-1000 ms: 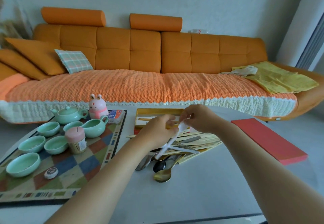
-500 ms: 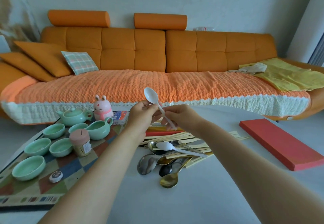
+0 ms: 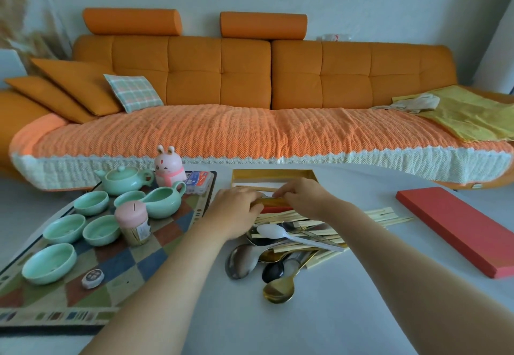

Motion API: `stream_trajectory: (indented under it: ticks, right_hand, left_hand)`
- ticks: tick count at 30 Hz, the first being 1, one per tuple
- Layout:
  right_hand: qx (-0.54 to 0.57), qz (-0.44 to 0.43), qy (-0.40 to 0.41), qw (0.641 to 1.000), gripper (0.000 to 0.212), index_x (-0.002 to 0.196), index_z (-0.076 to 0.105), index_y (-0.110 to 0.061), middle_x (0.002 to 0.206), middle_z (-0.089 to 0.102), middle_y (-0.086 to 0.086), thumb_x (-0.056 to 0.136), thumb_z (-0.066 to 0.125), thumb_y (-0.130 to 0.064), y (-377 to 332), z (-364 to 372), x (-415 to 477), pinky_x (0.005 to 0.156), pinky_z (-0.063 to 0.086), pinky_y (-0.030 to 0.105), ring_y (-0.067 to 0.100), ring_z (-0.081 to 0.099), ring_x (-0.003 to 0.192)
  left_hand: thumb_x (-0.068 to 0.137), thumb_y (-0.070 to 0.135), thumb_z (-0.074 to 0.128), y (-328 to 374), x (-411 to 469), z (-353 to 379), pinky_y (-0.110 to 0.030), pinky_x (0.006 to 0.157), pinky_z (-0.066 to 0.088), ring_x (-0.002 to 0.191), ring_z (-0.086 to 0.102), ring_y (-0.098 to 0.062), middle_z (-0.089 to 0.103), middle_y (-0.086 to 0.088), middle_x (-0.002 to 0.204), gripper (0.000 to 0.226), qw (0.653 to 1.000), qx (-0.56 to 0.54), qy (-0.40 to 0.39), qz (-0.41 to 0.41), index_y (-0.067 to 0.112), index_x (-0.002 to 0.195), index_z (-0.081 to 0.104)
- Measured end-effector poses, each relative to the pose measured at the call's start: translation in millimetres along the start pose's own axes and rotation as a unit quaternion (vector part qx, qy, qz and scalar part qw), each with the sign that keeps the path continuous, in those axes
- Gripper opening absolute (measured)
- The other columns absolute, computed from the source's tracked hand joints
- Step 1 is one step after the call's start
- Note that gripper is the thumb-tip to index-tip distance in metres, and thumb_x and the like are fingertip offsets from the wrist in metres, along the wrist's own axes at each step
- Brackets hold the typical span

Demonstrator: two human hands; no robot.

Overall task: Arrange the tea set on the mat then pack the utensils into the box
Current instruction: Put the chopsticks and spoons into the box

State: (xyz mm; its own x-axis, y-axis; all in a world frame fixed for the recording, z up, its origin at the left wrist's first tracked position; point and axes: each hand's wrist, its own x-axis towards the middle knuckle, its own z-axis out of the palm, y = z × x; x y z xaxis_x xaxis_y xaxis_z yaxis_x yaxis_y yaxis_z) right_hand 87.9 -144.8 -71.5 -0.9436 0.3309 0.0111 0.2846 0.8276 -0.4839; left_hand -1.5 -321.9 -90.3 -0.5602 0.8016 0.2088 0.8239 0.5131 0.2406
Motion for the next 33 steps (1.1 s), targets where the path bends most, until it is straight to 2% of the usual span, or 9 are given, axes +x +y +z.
stream_trajectory:
  ticks: [4, 7, 11, 14, 17, 19, 22, 27, 33]
  right_hand:
    - [-0.057, -0.011, -0.028, 0.998, 0.038, 0.118, 0.069, -0.036, 0.105, 0.065, -0.004, 0.097, 0.038, -0.032, 0, 1, -7, 0.095, 0.049, 0.044, 0.019, 0.059, 0.099]
    - [-0.188, -0.034, -0.047, 0.98, 0.042, 0.135, 0.054, -0.04, 0.135, 0.052, 0.001, 0.1, 0.032, -0.043, -3, -2, -13, 0.111, 0.025, 0.049, 0.024, 0.038, 0.131]
    - [-0.168, -0.027, -0.059, 0.984, 0.049, 0.147, 0.04, -0.038, 0.155, 0.035, -0.003, 0.098, 0.039, -0.042, 0, -4, -22, 0.119, 0.012, 0.05, 0.023, 0.021, 0.146]
    - [-0.113, -0.046, 0.002, 0.993, 0.049, 0.138, 0.05, -0.037, 0.148, 0.042, -0.004, 0.09, 0.049, -0.025, 2, -9, -29, 0.116, 0.023, 0.045, 0.02, 0.031, 0.139]
    - [-0.063, -0.081, 0.065, 0.993, 0.028, 0.109, 0.067, -0.033, 0.114, 0.059, -0.008, 0.088, 0.054, -0.019, -5, -21, -40, 0.094, 0.046, 0.032, 0.014, 0.054, 0.111]
    - [-0.042, -0.082, 0.036, 0.995, 0.017, 0.094, 0.071, -0.03, 0.096, 0.064, -0.012, 0.088, 0.056, -0.024, -10, -28, -50, 0.076, 0.049, 0.023, 0.011, 0.061, 0.093]
    - [-0.051, -0.08, -0.054, 0.994, 0.011, 0.082, 0.073, -0.032, 0.086, 0.068, -0.016, 0.083, 0.062, -0.035, -14, -31, -65, 0.072, 0.05, 0.022, 0.005, 0.063, 0.083]
    - [-0.105, -0.077, -0.092, 0.987, 0.02, 0.096, 0.075, -0.031, 0.083, 0.063, -0.022, 0.08, 0.074, -0.042, -9, -27, -78, 0.068, 0.046, 0.018, -0.004, 0.059, 0.079]
    - [-0.086, -0.074, -0.074, 0.991, 0.013, 0.098, 0.076, -0.029, 0.086, 0.064, -0.02, 0.087, 0.068, -0.03, -3, -26, -77, 0.066, 0.04, 0.013, -0.003, 0.058, 0.081]
  left_hand:
    - [0.102, 0.041, 0.041, 3, -2, -5, -0.04, 0.107, 0.036, 0.126, 0.048, -0.021, 0.055, 0.004, 0.141, 0.042, 1.0, -0.003, -0.013, -0.013, 0.026, 0.139, 0.054]
    - [0.102, 0.04, 0.043, 8, -6, -10, -0.039, 0.113, 0.03, 0.137, 0.04, -0.02, 0.045, 0.005, 0.15, 0.047, 1.0, -0.006, -0.024, -0.015, 0.025, 0.146, 0.045]
    - [0.1, 0.036, 0.048, 15, -13, -16, -0.039, 0.116, 0.026, 0.14, 0.032, -0.015, 0.04, 0.008, 0.151, 0.048, 1.0, -0.02, -0.002, -0.002, 0.025, 0.147, 0.043]
    - [0.097, 0.032, 0.054, 24, -18, -24, -0.033, 0.105, 0.034, 0.125, 0.041, -0.012, 0.051, 0.011, 0.13, 0.033, 0.998, -0.029, 0.048, 0.027, 0.03, 0.13, 0.058]
    - [0.093, 0.031, 0.058, 35, -23, -32, -0.031, 0.093, 0.044, 0.109, 0.052, -0.012, 0.055, 0.015, 0.112, 0.022, 0.997, -0.063, 0.022, 0.032, 0.034, 0.112, 0.068]
    - [0.09, 0.037, 0.06, 40, -26, -34, -0.032, 0.09, 0.047, 0.108, 0.054, -0.011, 0.054, 0.015, 0.115, 0.026, 0.996, -0.072, -0.044, 0.022, 0.036, 0.114, 0.069]
    - [0.082, 0.049, 0.064, 40, -30, -32, -0.031, 0.091, 0.047, 0.112, 0.053, -0.011, 0.053, 0.015, 0.125, 0.04, 0.993, -0.046, -0.112, 0.013, 0.039, 0.121, 0.066]
    - [0.087, 0.053, 0.062, 40, -31, -33, -0.033, 0.082, 0.053, 0.093, 0.057, -0.007, 0.06, 0.015, 0.108, 0.029, 0.992, -0.055, -0.111, 0.019, 0.037, 0.11, 0.07]
    - [0.094, 0.042, 0.061, 35, -27, -29, -0.029, 0.087, 0.05, 0.098, 0.057, -0.004, 0.06, 0.019, 0.109, 0.021, 0.988, -0.105, -0.111, -0.004, 0.036, 0.112, 0.069]
